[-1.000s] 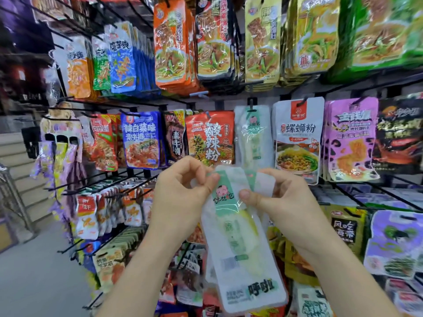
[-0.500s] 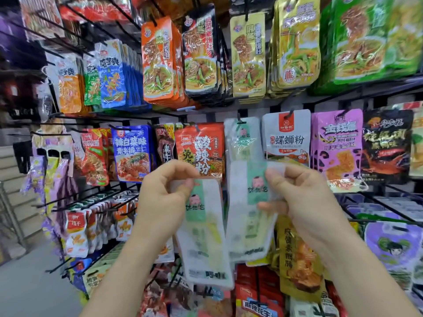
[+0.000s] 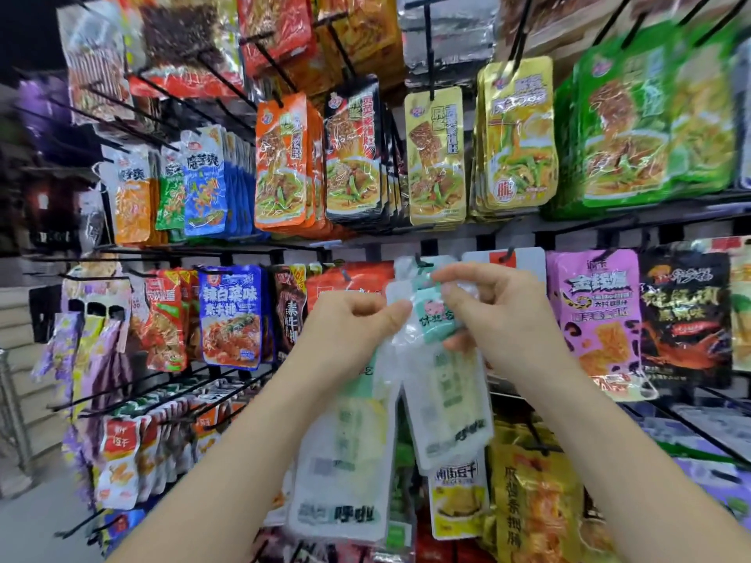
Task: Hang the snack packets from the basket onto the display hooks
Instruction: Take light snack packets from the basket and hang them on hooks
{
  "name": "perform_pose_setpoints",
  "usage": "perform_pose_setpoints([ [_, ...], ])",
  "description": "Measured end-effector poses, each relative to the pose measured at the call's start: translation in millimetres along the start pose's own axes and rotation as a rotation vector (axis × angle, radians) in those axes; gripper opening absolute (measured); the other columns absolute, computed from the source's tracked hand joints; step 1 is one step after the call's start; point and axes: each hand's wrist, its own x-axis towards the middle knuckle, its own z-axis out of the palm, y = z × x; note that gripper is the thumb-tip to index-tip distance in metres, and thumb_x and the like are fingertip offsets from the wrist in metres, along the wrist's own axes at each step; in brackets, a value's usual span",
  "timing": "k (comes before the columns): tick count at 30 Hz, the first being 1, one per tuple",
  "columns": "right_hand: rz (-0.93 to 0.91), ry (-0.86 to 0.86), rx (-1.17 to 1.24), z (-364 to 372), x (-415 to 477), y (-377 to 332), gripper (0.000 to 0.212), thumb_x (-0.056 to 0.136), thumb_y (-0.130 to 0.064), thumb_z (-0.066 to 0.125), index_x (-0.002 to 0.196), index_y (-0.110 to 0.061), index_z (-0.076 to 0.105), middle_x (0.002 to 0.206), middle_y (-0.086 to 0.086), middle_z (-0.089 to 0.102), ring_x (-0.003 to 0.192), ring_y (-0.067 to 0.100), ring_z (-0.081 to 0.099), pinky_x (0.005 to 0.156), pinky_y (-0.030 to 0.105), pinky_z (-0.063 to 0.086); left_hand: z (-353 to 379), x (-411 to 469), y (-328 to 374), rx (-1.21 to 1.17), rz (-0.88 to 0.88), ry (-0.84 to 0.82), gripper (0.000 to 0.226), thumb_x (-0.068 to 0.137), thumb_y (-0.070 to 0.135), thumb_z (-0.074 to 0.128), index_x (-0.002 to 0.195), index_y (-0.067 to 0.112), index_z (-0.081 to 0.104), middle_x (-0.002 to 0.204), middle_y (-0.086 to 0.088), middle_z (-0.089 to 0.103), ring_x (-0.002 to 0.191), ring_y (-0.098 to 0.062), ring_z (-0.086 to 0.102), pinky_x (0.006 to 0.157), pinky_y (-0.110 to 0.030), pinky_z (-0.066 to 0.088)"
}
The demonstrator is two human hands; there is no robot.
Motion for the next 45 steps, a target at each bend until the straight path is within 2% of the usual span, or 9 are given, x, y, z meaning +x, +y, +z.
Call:
perform_pose_setpoints([
  [11,-0.015,0.01,-0.182,5,44,-2,0.031,0.087,-0.015,0.07,0.117,-0.02,0.069,0.093,-0.006,0.063,0.039,0.005,0.059,0.042,0.015,0.043,0,44,3,0.052,0.022,0.176,0.026,0.081,0.037,0.075,0.076,0.011,0.073,0.065,-0.005,0.065,0.053,-0.008,0.049,0.051,-0.02,0.039],
  [17,0.01,-0.006,-0.277,5,50,5,0.031,0.088,-0.018,0.069,0.118,-0.022,0.067,0.112,0.005,0.069,0.04,0.006,0.061,0.043,0.012,0.045,7,52,-4,0.14,0.036,0.232,0.02,0.079,0.036,0.077,0.074,0.018,0.069,0.061,0.006,0.062,0.054,-0.006,0.051,0.055,-0.022,0.039],
  [23,0.028,-0.034,-0.335,4,56,11,0.031,0.088,-0.019,0.068,0.119,-0.022,0.068,0.115,0.006,0.068,0.038,0.008,0.06,0.043,0.013,0.045,5,45,-10,0.456,0.213,0.189,0.039,0.084,0.035,0.07,0.119,0.041,0.051,0.057,0.007,0.054,0.056,-0.012,0.053,0.056,-0.031,0.046],
  [26,0.036,-0.041,-0.336,3,58,13,0.03,0.089,-0.018,0.067,0.119,-0.022,0.068,0.114,0.008,0.068,0.036,0.003,0.057,0.04,0.011,0.041,6,44,-5,0.66,0.195,0.055,0.045,0.09,0.046,0.059,0.133,0.045,0.048,0.085,0.011,0.063,0.07,-0.018,0.057,0.063,-0.032,0.046],
  [29,0.048,-0.053,-0.359,4,59,16,0.032,0.091,-0.018,0.065,0.122,-0.022,0.066,0.102,0.008,0.067,0.034,0.004,0.055,0.038,0.011,0.038,8,47,-5,0.615,0.151,-0.016,0.052,0.09,0.049,0.059,0.139,0.042,0.044,0.118,0.006,0.06,0.105,-0.026,0.06,0.081,-0.038,0.051],
  [33,0.081,-0.081,-0.393,5,63,23,0.037,0.092,-0.018,0.062,0.128,-0.026,0.061,0.095,0.005,0.062,0.035,0.008,0.056,0.039,0.013,0.039,11,57,-7,0.675,0.135,-0.133,0.067,0.087,0.052,0.06,0.146,0.04,0.031,0.146,0.007,0.046,0.122,-0.018,0.054,0.097,-0.038,0.048],
  [39,0.027,-0.094,-0.582,5,63,35,0.046,0.095,-0.017,0.057,0.138,-0.032,0.05,0.128,0.002,0.063,0.045,0.009,0.064,0.046,0.018,0.047,23,66,-9,0.87,0.12,-0.14,0.071,0.089,0.052,0.055,0.15,0.035,0.022,0.142,0.0,0.05,0.122,-0.025,0.053,0.093,-0.042,0.049],
  [42,-0.023,-0.099,-0.663,5,60,40,0.05,0.094,-0.017,0.054,0.14,-0.034,0.047,0.116,0.007,0.069,0.059,0.016,0.068,0.068,0.033,0.057,28,67,-13,0.854,0.131,-0.108,0.069,0.088,0.05,0.056,0.149,0.035,0.026,0.132,-0.003,0.059,0.113,-0.026,0.058,0.089,-0.043,0.051],
  [45,-0.062,-0.083,-0.738,6,58,44,0.053,0.094,-0.017,0.054,0.143,-0.035,0.043,0.104,0.013,0.071,0.074,0.026,0.068,0.067,0.031,0.052,32,67,-15,0.864,0.122,-0.144,0.073,0.088,0.046,0.056,0.15,0.036,0.019,0.117,-0.008,0.063,0.101,-0.029,0.061,0.082,-0.042,0.053],
])
